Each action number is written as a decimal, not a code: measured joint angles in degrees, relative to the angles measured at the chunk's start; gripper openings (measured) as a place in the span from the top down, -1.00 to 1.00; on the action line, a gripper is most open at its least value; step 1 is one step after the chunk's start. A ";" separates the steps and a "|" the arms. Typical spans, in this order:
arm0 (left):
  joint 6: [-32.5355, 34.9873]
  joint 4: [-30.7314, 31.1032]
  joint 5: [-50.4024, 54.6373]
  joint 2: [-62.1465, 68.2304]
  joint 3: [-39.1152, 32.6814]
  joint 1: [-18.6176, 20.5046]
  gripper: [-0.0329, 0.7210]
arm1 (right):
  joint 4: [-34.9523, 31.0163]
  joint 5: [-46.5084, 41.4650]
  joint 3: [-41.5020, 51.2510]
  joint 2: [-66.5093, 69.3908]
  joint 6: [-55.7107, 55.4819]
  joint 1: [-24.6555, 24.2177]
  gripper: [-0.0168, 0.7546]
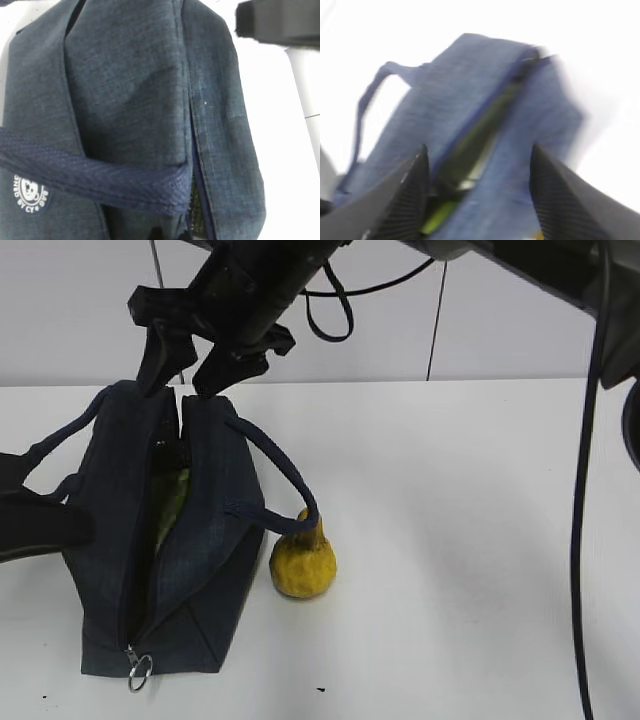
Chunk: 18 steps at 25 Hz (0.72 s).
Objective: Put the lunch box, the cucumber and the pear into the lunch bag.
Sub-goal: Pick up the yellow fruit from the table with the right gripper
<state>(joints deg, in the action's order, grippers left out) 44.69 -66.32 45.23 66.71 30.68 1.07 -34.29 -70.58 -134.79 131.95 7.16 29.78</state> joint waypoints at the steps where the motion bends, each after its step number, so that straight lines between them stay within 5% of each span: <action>1: 0.00 0.15 0.15 0.00 0.00 0.00 0.95 | 1.53 0.00 -0.11 -0.60 0.24 0.00 -0.31; 8: 0.00 0.49 0.27 0.00 0.00 0.00 0.95 | 19.10 -0.90 -0.41 -6.20 0.24 0.00 -0.31; 18: 0.00 1.22 0.42 0.00 0.00 0.00 0.95 | 32.84 -1.13 4.40 -13.77 -0.97 0.00 -0.30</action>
<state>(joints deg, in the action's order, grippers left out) 44.69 -65.10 45.65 66.71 30.68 1.07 -1.46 -71.71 -130.39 118.18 6.19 29.78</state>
